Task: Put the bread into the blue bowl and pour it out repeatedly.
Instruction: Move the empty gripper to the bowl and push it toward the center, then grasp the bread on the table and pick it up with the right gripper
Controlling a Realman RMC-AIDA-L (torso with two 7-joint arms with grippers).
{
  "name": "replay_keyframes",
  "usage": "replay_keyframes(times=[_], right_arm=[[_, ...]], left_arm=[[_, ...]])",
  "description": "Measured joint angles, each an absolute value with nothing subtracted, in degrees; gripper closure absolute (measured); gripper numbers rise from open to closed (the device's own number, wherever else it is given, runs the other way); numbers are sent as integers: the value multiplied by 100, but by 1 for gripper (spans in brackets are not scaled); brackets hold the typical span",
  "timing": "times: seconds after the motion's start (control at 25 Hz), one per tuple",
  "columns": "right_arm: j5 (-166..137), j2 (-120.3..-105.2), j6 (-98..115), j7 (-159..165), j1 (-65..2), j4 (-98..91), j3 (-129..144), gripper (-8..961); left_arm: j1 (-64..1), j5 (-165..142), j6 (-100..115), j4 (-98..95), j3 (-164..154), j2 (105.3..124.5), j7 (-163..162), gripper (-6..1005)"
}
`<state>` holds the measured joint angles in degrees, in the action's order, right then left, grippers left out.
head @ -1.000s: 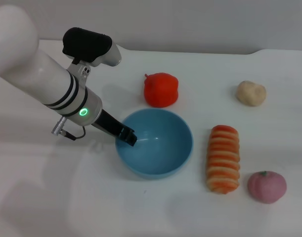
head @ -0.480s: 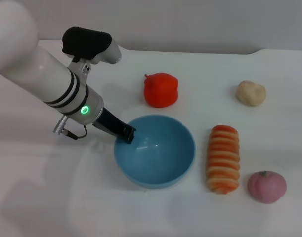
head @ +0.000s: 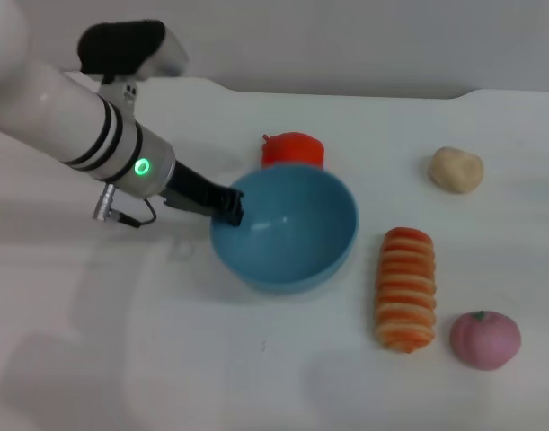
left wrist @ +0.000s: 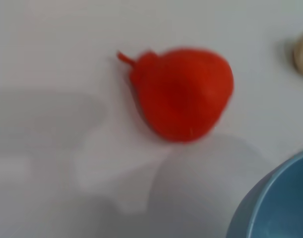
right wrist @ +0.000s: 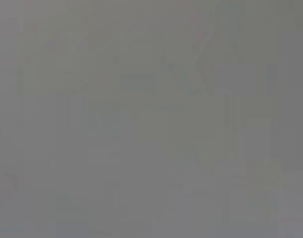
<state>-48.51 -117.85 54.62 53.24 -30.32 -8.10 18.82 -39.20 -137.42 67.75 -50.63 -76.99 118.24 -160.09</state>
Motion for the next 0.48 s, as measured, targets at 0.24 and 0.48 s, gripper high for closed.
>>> replay_keyframes(times=[0.24,0.48], right_arm=[[-7157,-11569,4706,8221,-3144,-1590,2822,385],[-10513,-11276,5221,11658,-3210,-2829,3328,385]], left_arm=[[-3729,-13402,6430,-5187,-7556,11796,-15980,1000],[-3536,-13303,6276,-5357,-7444,11787,-15967,1001]])
